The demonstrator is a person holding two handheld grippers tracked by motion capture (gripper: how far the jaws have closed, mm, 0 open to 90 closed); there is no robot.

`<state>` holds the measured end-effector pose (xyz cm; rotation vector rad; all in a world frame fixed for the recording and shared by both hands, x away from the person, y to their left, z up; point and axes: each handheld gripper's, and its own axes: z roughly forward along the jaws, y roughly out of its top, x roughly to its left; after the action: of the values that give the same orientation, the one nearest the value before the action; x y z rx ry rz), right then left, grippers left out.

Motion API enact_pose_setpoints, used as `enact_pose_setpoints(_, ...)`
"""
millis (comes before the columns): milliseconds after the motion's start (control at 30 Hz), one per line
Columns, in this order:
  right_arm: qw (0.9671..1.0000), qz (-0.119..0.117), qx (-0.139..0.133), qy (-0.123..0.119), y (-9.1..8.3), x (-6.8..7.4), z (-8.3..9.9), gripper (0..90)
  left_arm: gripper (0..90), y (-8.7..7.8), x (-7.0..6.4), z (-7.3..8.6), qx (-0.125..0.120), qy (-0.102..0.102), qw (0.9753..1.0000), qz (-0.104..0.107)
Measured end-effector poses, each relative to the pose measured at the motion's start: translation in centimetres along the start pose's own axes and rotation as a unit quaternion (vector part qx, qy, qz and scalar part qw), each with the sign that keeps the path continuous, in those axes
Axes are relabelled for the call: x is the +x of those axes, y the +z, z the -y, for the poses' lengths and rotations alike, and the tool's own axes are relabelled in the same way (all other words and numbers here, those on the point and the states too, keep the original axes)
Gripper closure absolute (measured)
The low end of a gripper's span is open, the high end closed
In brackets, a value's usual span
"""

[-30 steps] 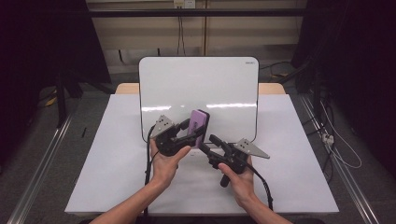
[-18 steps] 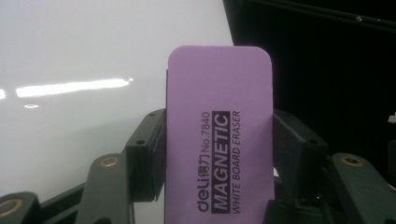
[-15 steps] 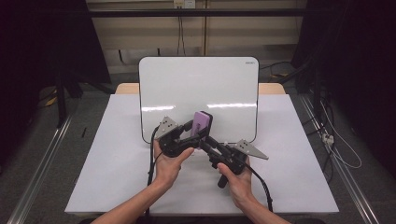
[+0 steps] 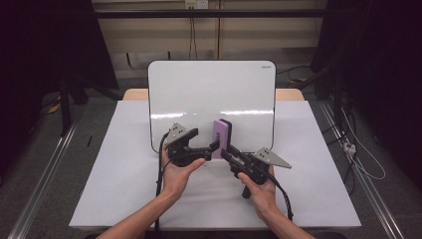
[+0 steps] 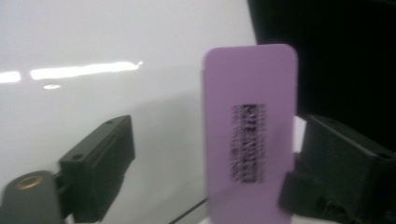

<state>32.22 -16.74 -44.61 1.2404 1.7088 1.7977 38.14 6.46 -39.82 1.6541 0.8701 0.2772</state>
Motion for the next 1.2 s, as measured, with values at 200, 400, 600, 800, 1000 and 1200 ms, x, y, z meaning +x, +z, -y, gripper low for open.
enact_pose_setpoints(200, 0.9989, 0.018, 0.013, -0.041, -1.0, -0.7, -0.8, 66.4, 3.5, -1.2, 0.6, 0.3, 0.014, 0.035, 0.9992, -0.008)
enact_pose_setpoints(400, 0.9941, 0.045, 0.026, -0.095, -2.4, -1.6, -1.6, 66.6, 2.9, -2.5, 1.9, 0.4, 0.021, 0.042, 0.9988, -0.013)
enact_pose_setpoints(600, 0.9882, 0.073, 0.042, -0.128, -3.5, -2.5, -1.7, 66.9, 3.8, -3.9, 2.8, 0.5, 0.028, 0.051, 0.9976, -0.037)
enact_pose_setpoints(800, 0.9820, 0.097, 0.052, -0.154, -4.5, -3.2, -2.2, 67.1, 4.0, -5.5, 3.2, 1.1, 0.045, 0.091, 0.9929, -0.062)
enact_pose_setpoints(1000, 0.9747, 0.117, 0.058, -0.181, -5.3, -3.8, -2.8, 67.2, 4.0, -7.2, 3.9, 2.0, 0.063, 0.102, 0.9902, -0.072)
enact_pose_setpoints(1200, 0.9618, 0.145, 0.078, -0.218, -5.9, -4.7, -2.9, 67.3, 4.0, -8.7, 4.8, 3.0, 0.071, 0.091, 0.9907, -0.071)
